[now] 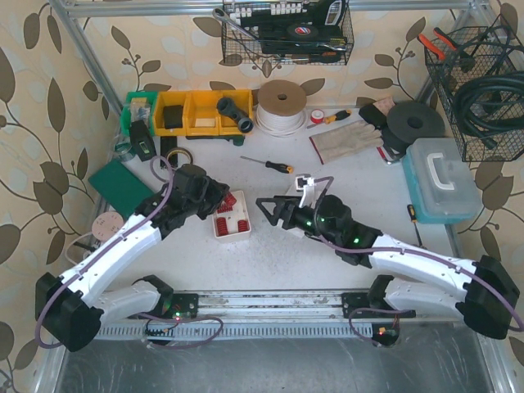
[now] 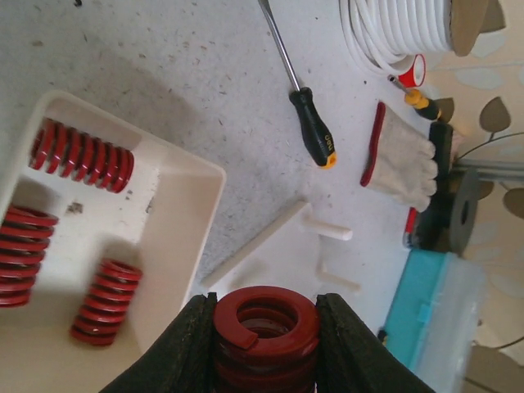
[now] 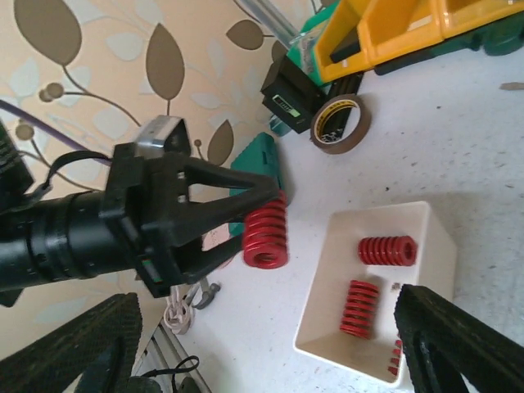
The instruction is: Install the large spring
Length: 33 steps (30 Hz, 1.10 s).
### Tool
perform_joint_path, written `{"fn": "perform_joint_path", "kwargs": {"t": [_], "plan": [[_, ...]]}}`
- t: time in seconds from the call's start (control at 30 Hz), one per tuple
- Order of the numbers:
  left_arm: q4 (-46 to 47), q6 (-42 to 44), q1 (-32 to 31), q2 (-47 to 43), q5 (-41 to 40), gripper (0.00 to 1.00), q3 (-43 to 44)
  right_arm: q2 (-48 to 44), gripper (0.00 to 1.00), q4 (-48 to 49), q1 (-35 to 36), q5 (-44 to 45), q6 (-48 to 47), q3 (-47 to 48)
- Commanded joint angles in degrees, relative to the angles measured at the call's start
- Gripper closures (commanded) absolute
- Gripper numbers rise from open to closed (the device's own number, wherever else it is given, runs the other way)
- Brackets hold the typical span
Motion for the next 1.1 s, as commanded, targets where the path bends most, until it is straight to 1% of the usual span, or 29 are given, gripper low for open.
{"fn": "perform_joint_path", "kwargs": {"t": [0.0, 0.17, 0.23, 0.33, 0.43, 0.6, 0.73, 0.8, 1.07], "plan": [[12.3, -6.6, 0.0, -3.0, 2.2, 1.00, -3.0, 2.9, 0.16, 8.1, 3.4, 4.7, -1.7, -1.8], [21.5, -12.5, -0.3, -6.1, 4.8, 1.00, -9.9, 9.9, 0.16, 19.8, 5.2, 3.4, -2.3, -5.0], [23.1, -14.8, -0.7, -7.6, 4.3, 1.00, -12.4, 12.7, 0.16, 23.9, 6.3, 3.8, -2.9, -5.7], [23.5, -16.5, -1.1, -9.3, 2.7, 1.00, -13.9, 15.4, 0.16, 25.8, 7.3, 4.4, -4.1, -5.3], [21.6, -16.5, -1.8, -9.4, 1.9, 1.00, -12.5, 16.6, 0.16, 25.0, 7.6, 5.0, -4.8, -4.3], [19.5, -17.0, -4.1, -8.5, -0.9, 1.00, -11.7, 16.2, 0.17, 24.6, 8.2, 8.1, -6.7, -4.6], [20.2, -18.4, -6.0, -7.3, -2.4, 1.00, -12.6, 16.4, 0.17, 21.6, 8.3, 8.3, -6.8, -3.0], [20.6, -18.6, -7.0, -6.8, -3.1, 1.00, -12.7, 17.2, 0.18, 20.6, 8.3, 8.0, -8.4, -2.0], [20.3, -18.3, -9.1, -4.2, -4.2, 1.00, -10.1, 18.9, 0.18, 16.5, 8.3, 8.5, -7.5, 0.6]]}}
